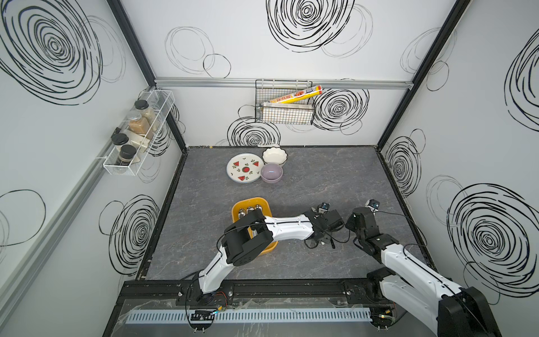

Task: Put the spoon into the storage box
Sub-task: Pick up the spoon from the center of the board.

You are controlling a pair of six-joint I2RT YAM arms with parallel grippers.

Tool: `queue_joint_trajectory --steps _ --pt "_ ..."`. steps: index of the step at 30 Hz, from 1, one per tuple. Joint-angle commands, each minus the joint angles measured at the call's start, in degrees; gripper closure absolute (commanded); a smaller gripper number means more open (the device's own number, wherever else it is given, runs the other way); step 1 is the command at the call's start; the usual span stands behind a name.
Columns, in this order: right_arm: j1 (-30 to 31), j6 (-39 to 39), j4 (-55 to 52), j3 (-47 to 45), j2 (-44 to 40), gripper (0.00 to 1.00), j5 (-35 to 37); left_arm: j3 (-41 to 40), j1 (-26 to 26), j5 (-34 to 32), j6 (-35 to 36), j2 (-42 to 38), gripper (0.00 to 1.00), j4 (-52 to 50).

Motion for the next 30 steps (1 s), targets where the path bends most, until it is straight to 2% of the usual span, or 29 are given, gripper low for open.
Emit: queue_joint_trajectory --steps 1,6,12,26,30 --pt "-0.15 0.28 0.60 -0.68 -0.58 0.58 0.24 1.52 0.39 -1.72 0.02 2.52 0.53 -2.36" --pt "-0.20 0.18 0.61 -0.79 -0.67 0.58 0.15 3.27 0.43 -2.16 0.51 4.81 0.56 -3.98" --pt "-0.18 0.21 0.74 -1.01 -1.31 0.58 0.00 3.64 0.45 -3.79 0.73 5.51 0.66 -5.39" --pt "-0.13 0.07 0.98 -1.24 -1.55 0.58 -0.09 2.48 1.65 -7.44 3.97 -1.47 0.98 -4.81" --pt "-0.14 0.09 1.03 -1.19 -1.58 0.58 -0.14 2.38 1.65 -9.20 5.20 -4.80 1.00 -4.77"
